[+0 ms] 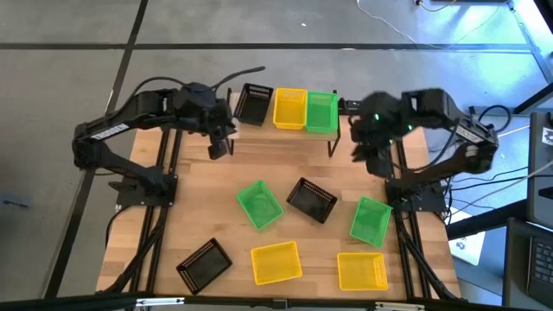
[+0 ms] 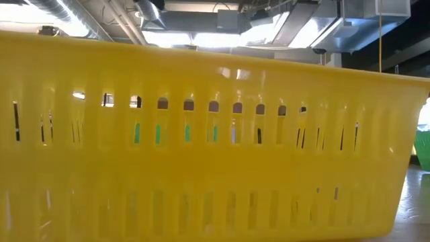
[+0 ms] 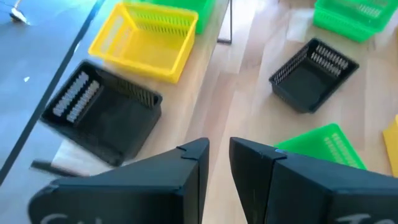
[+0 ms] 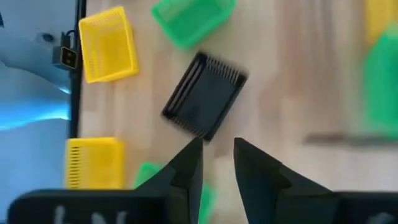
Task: Stack baskets on shelf by color
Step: Stack the right green bin on top of the other green bin on the shelf
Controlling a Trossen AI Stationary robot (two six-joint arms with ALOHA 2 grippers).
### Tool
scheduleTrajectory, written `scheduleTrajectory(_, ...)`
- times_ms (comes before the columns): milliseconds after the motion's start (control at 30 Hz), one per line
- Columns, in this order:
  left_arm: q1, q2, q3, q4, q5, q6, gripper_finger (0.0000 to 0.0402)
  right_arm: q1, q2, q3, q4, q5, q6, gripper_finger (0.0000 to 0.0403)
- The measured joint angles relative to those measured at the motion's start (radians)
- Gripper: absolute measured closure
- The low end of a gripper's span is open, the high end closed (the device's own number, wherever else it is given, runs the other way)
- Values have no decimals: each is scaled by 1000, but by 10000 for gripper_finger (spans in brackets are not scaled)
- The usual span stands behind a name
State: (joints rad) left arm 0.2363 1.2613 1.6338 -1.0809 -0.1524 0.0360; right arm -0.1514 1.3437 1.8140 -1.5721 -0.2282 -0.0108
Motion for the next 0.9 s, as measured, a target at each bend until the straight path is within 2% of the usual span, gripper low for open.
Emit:
scheduleTrajectory(133, 0, -18, 0, -26, 1, 0, 345, 118, -83, -163, 1, 11, 192, 313)
scheduleTrajectory(333, 0, -31, -1, -42, 29, 9, 345, 280, -136, -396, 1, 93, 309, 313)
scheduleTrajectory(533, 0, -33, 0, -42, 39, 26, 345, 358, -136, -620, 19, 113, 404, 313)
scheduleTrajectory(667, 0, -34, 0, -41, 39, 26, 345, 398, -136, -761, 52, 168, 422, 313)
scheduleTrajectory(767, 1, -34, 0, -42, 39, 27, 345, 422, -136, -845, 129, 221, 396, 313)
scheduleTrajectory(900, 1, -34, 0, -42, 39, 27, 345, 428, -136, -925, 255, 234, 367, 313)
